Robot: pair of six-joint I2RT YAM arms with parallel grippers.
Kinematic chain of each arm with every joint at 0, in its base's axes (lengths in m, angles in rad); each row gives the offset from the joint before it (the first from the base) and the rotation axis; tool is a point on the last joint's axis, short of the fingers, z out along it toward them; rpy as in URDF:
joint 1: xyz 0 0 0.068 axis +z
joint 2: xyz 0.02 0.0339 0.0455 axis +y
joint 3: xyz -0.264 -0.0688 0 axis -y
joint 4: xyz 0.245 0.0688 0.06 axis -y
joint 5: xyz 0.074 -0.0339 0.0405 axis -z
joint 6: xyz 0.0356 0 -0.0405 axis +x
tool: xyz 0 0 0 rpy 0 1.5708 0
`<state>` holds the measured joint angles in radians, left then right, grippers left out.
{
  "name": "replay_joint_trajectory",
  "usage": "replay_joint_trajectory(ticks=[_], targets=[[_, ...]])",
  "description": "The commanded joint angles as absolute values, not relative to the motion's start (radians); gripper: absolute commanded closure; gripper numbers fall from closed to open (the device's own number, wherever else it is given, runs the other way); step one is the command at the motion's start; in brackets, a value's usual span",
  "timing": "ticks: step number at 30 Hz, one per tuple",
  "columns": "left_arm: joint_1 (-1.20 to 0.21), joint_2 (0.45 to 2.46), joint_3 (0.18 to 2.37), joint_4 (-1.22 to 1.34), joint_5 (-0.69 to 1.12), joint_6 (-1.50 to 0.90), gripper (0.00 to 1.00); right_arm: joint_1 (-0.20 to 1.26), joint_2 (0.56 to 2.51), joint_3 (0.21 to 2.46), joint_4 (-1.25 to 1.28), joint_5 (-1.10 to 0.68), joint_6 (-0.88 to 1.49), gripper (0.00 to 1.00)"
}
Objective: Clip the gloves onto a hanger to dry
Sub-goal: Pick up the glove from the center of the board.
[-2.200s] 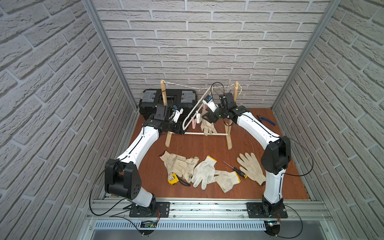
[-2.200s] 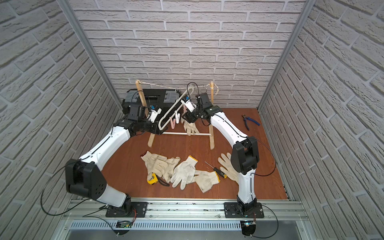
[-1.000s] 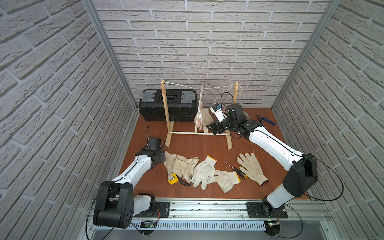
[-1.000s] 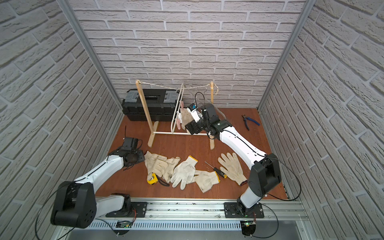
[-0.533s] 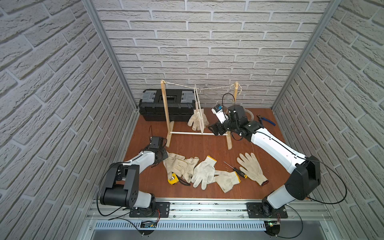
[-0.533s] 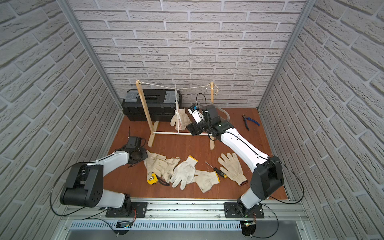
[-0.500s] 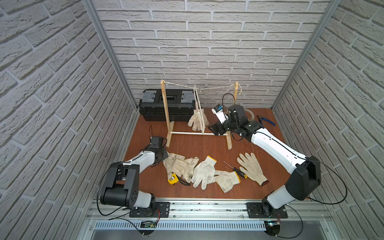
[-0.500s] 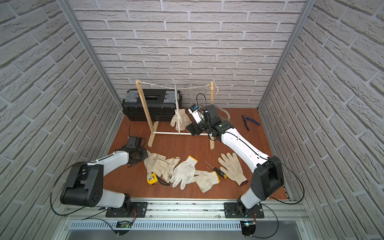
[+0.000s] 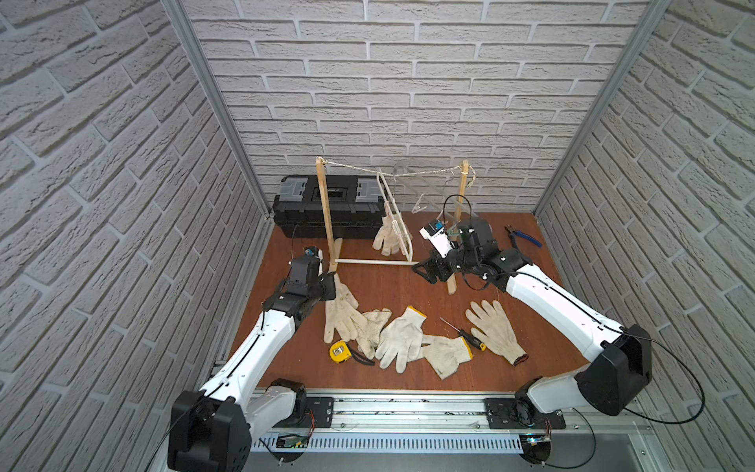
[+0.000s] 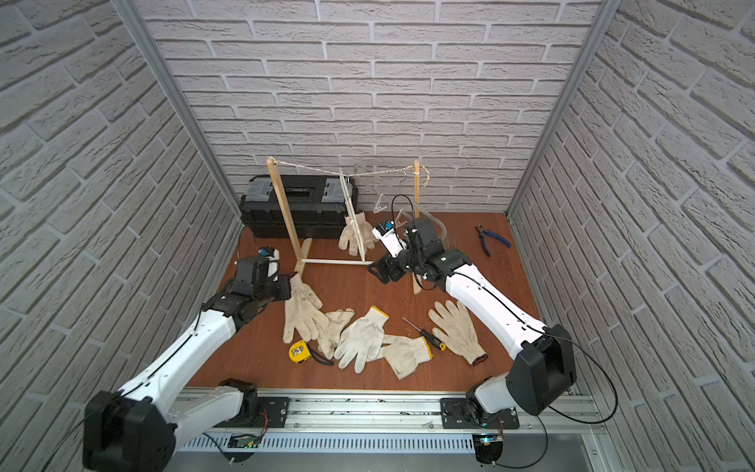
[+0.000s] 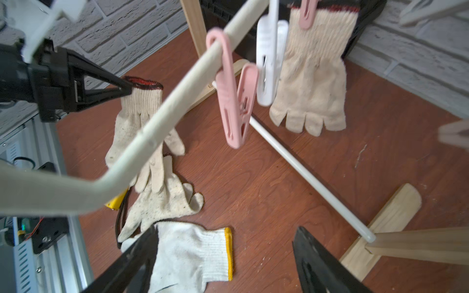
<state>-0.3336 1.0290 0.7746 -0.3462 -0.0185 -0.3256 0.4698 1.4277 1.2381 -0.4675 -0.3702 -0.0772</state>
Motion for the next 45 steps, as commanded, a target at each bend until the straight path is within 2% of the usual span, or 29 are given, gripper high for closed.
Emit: replay_joint_trajectory(ticks=[1,5,9,13,22,27,33,42,45], targets=[[-0.444,1.011,0.796,-0.341,0.038,-0.111,1.0,0.476,1.363,1.173,-0.489,-0.429,-0.064,0.16],[-0.546,1.052,0.826,-0.337,0.091,-0.023,1.0,0.476,1.314,1.087,-0.451,-0.495,-0.04,0.18],[-0.644,1.117,0.852,-0.295,0.155,0.014,1.0,0.493,1.249,0.945,-0.254,-0.624,0.056,0.19],[-0.717,1.155,0.873,-0.221,0.186,0.01,1.0,0.53,1.22,0.847,-0.116,-0.658,0.094,0.2],[-0.735,1.092,0.853,-0.078,0.35,-0.06,1.0,0.527,1.203,0.713,0.142,-0.65,0.14,0.24],[-0.734,1.056,0.839,-0.07,0.401,-0.059,1.0,0.508,1.235,0.699,0.285,-0.756,0.163,0.28],[-0.732,1.055,0.854,-0.09,0.414,-0.063,1.0,0.495,1.246,0.707,0.339,-0.822,0.15,0.44],[-0.694,1.046,0.815,-0.029,0.395,-0.112,1.0,0.491,1.224,0.699,0.334,-0.868,0.162,0.87],[-0.685,1.05,0.82,-0.05,0.395,-0.117,1.0,0.491,1.216,0.693,0.347,-0.866,0.174,0.9]])
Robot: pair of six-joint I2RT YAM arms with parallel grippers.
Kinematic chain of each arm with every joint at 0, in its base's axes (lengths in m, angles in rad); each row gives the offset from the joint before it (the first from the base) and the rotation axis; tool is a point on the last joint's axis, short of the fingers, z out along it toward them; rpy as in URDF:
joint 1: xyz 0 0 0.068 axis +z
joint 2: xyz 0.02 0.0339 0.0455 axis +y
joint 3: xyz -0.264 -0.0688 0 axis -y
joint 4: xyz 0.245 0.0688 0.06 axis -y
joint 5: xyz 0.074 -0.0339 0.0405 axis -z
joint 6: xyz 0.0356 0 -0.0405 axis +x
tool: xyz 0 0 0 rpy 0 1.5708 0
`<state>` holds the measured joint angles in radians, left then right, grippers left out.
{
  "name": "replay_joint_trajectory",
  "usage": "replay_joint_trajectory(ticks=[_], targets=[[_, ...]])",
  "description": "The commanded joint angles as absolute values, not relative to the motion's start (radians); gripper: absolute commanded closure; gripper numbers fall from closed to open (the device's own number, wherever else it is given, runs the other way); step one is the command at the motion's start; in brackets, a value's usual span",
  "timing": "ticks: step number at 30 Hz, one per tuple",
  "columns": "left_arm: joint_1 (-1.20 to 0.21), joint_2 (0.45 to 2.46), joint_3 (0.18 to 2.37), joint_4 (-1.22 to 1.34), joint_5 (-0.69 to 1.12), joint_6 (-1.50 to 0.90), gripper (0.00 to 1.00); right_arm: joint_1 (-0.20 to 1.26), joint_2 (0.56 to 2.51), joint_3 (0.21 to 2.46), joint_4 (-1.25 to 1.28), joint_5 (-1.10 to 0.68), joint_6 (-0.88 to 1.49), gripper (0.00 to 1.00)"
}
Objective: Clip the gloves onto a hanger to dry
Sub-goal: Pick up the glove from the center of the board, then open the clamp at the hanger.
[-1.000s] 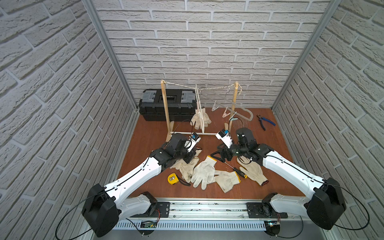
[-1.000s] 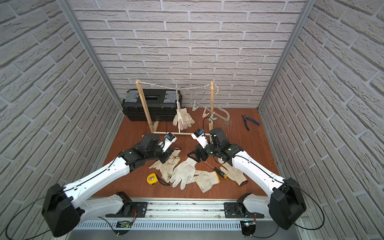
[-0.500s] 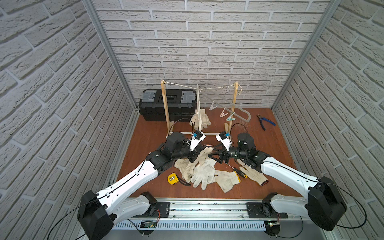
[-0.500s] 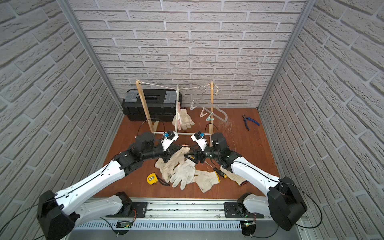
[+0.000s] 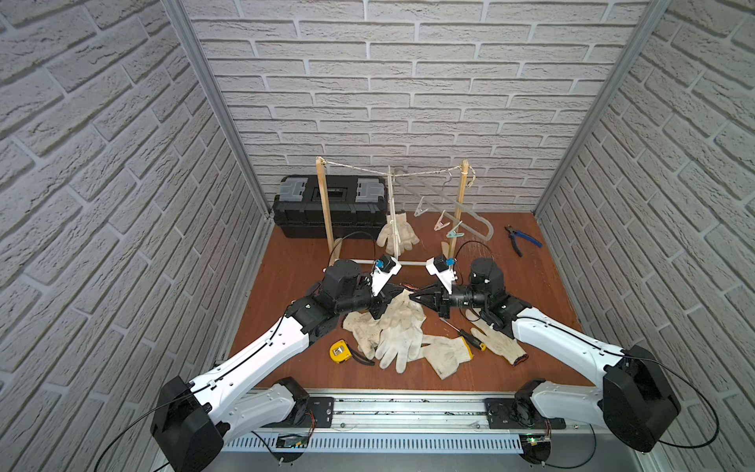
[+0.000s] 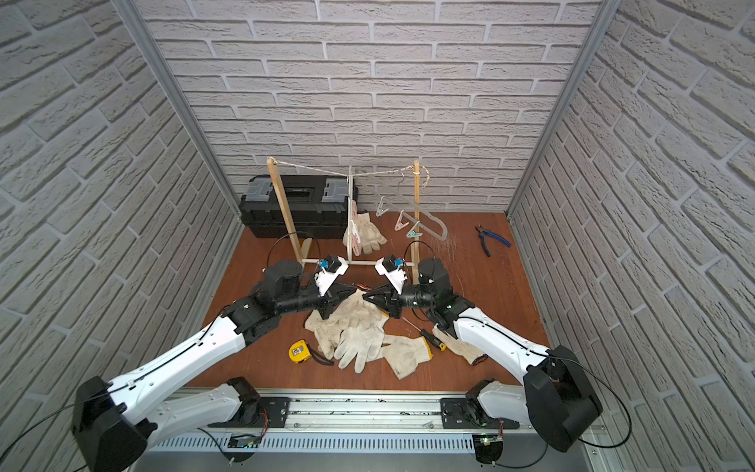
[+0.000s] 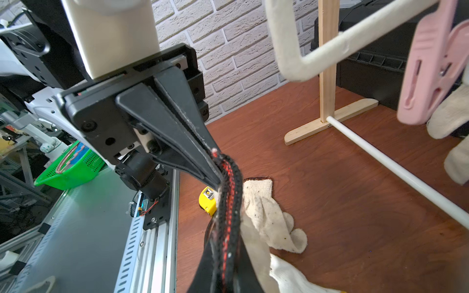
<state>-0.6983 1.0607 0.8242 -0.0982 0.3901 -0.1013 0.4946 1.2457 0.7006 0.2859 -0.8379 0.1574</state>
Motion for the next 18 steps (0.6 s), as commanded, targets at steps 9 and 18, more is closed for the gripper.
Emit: replay_joint_trajectory(ticks=[9,18], targets=[[-0.552,0.982,0.845,-0.187,0.42,-0.093,0.63,0.483,1.246,0.86,-0.06,-0.699,-0.016,0.97],[-0.272,1.07,0.917,-0.178,0.566,-0.075,0.4,0.481,1.438,1.145,-0.364,-0.438,-0.085,0.98]])
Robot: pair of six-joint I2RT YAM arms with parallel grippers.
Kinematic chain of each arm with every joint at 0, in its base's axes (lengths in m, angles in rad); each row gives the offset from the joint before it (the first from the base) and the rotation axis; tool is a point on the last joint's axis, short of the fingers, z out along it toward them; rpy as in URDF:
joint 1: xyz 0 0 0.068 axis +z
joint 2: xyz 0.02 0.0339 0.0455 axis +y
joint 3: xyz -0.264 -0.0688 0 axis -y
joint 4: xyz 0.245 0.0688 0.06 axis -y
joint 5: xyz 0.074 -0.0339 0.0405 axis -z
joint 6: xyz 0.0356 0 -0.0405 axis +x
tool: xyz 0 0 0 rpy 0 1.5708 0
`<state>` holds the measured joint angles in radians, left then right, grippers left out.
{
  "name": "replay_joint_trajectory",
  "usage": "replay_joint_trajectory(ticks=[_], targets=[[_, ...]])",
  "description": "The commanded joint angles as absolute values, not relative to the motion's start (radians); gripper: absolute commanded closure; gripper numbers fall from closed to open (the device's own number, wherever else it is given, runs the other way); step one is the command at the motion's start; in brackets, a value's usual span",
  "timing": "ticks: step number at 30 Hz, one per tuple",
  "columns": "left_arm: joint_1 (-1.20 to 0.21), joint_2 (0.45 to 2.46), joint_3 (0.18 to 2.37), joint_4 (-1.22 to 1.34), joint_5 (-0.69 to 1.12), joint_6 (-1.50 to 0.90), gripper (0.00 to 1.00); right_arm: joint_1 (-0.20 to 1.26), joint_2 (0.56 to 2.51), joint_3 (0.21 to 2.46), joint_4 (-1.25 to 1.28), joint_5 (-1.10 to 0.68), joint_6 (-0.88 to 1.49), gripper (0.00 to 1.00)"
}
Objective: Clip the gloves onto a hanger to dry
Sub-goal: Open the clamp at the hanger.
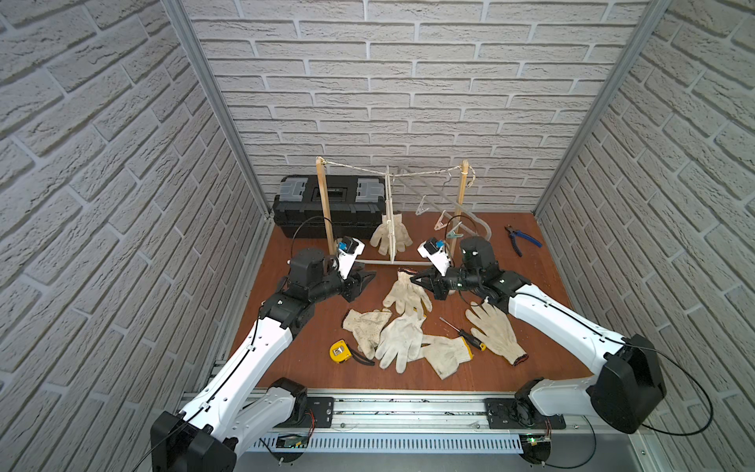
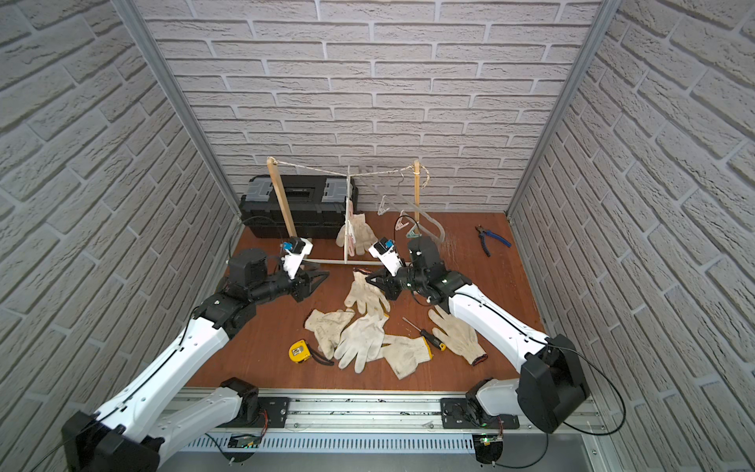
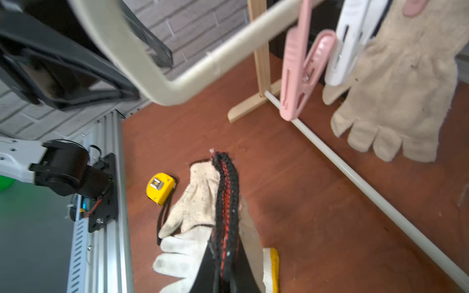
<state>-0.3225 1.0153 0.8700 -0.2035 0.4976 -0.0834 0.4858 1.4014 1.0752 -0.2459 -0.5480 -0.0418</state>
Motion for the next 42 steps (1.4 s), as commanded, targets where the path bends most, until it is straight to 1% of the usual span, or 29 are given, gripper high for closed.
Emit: replay_joint_trajectory(ticks=[1,3,6,8,11,17,28,36,42], targets=[[-0.254,1.108,0.944,-0.176,0.584,-0.083,0.4,0.48,1.461,1.181,-0.384,-0.413,-0.086,0.98],[-0.24,1.193,1.011,-0.189,0.604,-0.103,0.36,0.479,1.509,1.262,-0.439,-0.35,-0.087,0.98],[-0.236,1.319,1.099,-0.204,0.582,-0.128,0.31,0.469,1.57,1.369,-0.498,-0.278,-0.079,0.98],[-0.237,1.386,1.135,-0.171,0.587,-0.148,0.28,0.468,1.604,1.432,-0.526,-0.236,-0.068,0.98],[-0.243,1.455,1.155,-0.09,0.583,-0.18,0.24,0.468,1.651,1.516,-0.558,-0.171,-0.054,0.98],[-0.273,1.568,1.237,-0.042,0.602,-0.187,0.2,0.468,1.711,1.634,-0.559,-0.097,-0.005,0.98],[-0.297,1.676,1.329,0.01,0.719,-0.204,0.19,0.479,1.79,1.789,-0.559,-0.121,0.003,0.98],[-0.33,1.731,1.365,0.013,0.739,-0.207,0.18,0.482,1.857,1.896,-0.611,-0.143,-0.017,0.97],[-0.334,1.768,1.372,0.092,0.728,-0.265,0.18,0.482,1.896,1.956,-0.645,-0.16,-0.049,0.97]])
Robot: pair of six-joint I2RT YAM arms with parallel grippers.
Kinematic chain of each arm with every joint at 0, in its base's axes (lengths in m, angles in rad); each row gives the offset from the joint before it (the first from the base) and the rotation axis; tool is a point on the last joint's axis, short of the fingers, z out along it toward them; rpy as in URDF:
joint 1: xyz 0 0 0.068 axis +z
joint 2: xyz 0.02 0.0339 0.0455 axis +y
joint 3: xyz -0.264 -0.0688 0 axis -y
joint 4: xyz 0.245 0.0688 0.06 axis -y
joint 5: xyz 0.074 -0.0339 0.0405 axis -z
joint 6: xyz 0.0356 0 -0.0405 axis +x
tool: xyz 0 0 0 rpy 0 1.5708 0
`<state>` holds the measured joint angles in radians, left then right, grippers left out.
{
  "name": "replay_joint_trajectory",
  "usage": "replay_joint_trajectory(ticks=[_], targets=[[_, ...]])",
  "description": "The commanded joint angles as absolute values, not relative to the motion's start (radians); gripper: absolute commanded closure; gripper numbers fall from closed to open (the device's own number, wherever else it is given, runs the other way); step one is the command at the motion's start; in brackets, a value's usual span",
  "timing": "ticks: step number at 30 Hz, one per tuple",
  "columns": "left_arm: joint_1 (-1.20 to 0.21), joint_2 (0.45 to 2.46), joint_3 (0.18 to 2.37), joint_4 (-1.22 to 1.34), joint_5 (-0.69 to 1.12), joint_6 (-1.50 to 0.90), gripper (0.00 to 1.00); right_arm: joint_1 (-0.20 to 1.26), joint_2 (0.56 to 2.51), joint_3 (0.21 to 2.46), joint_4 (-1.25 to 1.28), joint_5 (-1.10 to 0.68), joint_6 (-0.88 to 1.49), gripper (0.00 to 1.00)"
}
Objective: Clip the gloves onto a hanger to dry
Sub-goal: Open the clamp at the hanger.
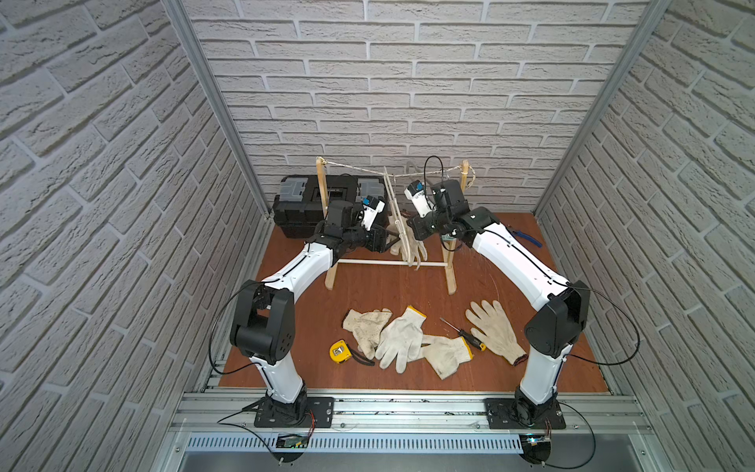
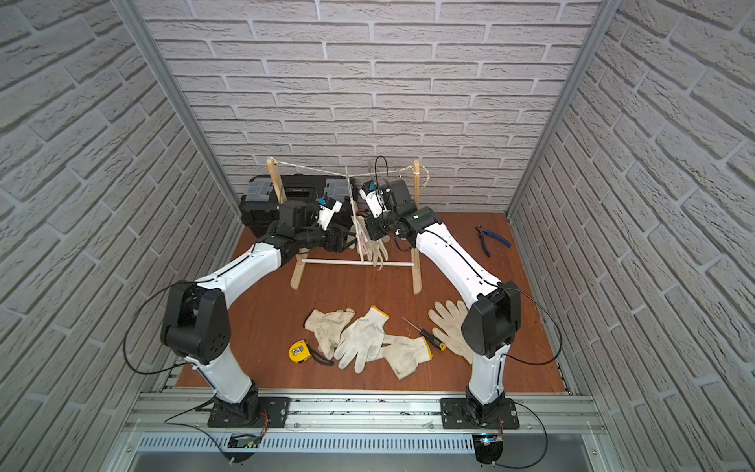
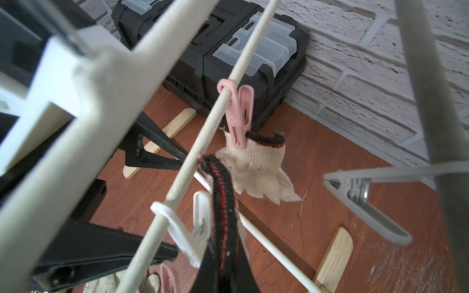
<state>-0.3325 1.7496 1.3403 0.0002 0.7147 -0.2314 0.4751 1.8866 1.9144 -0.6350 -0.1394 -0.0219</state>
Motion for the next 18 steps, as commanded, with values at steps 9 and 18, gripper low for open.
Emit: replay_joint_trajectory(ticks=[9,18], targets=[[-0.334,1.768,1.328,0.251,0.692,-0.312,0.19,0.482,1.918,2.006,-0.689,-0.167,-0.096,0.97],[-0.34,1.786,1.324,0.351,0.721,-0.307,0.27,0.482,1.93,2.031,-0.713,-0.203,-0.109,0.97]])
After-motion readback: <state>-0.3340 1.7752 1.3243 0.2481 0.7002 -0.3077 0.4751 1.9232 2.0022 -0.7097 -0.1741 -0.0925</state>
